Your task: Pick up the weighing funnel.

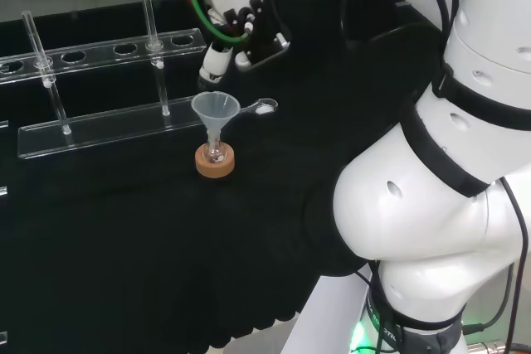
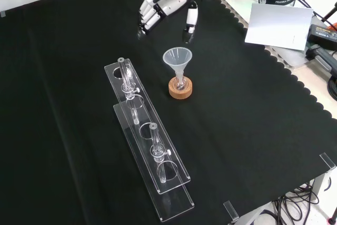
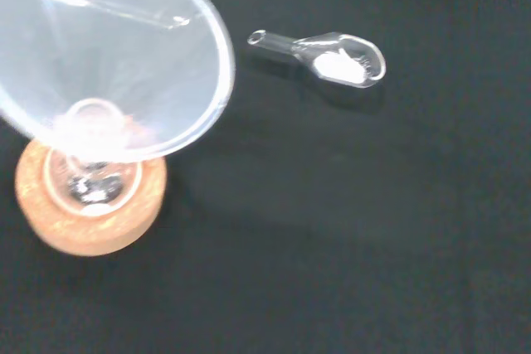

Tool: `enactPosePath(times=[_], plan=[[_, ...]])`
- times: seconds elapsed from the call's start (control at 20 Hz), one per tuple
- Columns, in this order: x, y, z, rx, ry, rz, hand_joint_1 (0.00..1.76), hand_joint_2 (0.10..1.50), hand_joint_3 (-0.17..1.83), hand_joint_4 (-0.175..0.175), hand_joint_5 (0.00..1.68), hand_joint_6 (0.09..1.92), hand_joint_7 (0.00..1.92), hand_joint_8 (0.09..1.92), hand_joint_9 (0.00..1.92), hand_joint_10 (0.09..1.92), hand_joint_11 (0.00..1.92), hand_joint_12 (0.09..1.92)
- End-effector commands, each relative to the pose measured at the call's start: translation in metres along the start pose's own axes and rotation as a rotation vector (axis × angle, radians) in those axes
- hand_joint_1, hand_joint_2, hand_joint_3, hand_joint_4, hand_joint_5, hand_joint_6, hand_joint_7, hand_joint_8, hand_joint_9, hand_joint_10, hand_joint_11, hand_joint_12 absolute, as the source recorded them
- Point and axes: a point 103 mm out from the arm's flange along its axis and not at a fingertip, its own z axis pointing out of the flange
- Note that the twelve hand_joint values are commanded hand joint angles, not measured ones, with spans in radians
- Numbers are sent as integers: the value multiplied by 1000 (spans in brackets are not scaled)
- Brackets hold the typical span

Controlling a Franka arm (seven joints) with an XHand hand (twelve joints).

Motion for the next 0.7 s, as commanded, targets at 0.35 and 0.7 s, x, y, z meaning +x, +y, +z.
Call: enactPosePath(times=[0.35, 0.7], plan=[[-104, 36, -8, -92, 129, 54, 703, 737, 207, -47, 329, 87, 332, 688, 585, 610, 561, 1320], [-135, 67, -1, -102, 164, 65, 851, 669, 419, -46, 421, 87, 430, 655, 702, 520, 601, 1280]])
